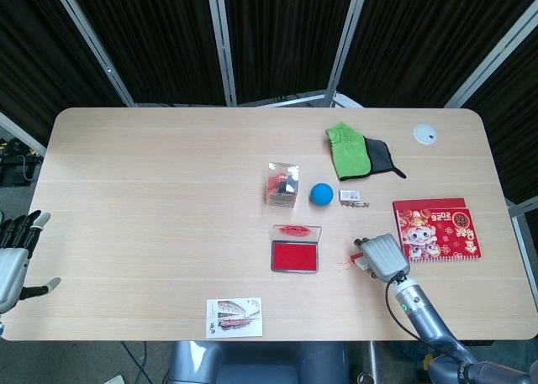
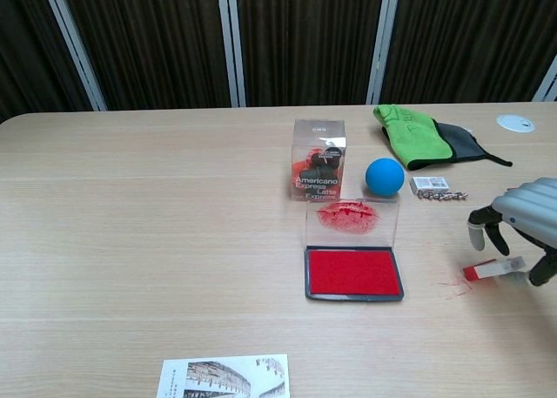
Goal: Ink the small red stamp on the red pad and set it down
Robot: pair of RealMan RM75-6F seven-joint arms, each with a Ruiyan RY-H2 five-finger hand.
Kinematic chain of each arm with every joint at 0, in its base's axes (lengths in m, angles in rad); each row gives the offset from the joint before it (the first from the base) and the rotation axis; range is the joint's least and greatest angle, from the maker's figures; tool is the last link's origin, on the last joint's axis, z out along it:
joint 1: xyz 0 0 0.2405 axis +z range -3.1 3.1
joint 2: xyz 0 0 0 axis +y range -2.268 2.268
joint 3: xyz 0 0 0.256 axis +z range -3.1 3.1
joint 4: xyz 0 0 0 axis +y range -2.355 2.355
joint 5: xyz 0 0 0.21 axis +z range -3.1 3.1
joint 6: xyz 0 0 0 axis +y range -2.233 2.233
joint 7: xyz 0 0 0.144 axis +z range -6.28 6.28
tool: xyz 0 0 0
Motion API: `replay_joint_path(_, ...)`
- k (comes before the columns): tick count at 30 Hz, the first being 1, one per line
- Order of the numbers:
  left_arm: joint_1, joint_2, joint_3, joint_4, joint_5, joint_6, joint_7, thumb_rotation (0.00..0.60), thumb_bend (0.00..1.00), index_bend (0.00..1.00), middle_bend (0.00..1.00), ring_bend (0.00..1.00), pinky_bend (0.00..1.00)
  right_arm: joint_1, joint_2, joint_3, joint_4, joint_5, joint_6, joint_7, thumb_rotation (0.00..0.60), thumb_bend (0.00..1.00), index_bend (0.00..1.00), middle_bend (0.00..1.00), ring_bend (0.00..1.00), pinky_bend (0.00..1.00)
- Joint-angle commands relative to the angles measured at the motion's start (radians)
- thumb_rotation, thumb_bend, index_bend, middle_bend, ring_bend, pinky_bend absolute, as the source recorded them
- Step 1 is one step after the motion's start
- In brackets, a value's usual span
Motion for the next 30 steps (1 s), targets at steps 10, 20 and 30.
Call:
replay_joint_path(10, 0.001, 0.002, 0.002, -0.002, 0.006, 0.001, -0.004, 0.600, 0.00, 0.00, 0.00, 0.00, 0.00, 0.005, -0.011, 0.045, 0.003, 0.021, 0.013, -0.015, 0.600, 0.19, 0.43, 0.55, 0.76, 1.00)
replay_joint_path(20, 0.002, 0.008, 0.002, -0.004, 0.007, 0.001, -0.015, 0.600, 0.00, 0.00, 0.00, 0.00, 0.00, -0.012, 0.052, 0.052, -0.094, -0.001, 0.067, -0.021, 0.600, 0.19, 0.43, 0.55, 0.76, 1.00)
replay_joint_path(30, 0.029, 0.044, 0.027, -0.022, 0.090, 0.042, -0.073, 0.600, 0.00, 0.00, 0.00, 0.00, 0.00, -0.153, 0.284, 0.031, -0.387, -0.120, 0.357, 0.058, 0.600, 0.17, 0.34, 0.42, 0.62, 0.86)
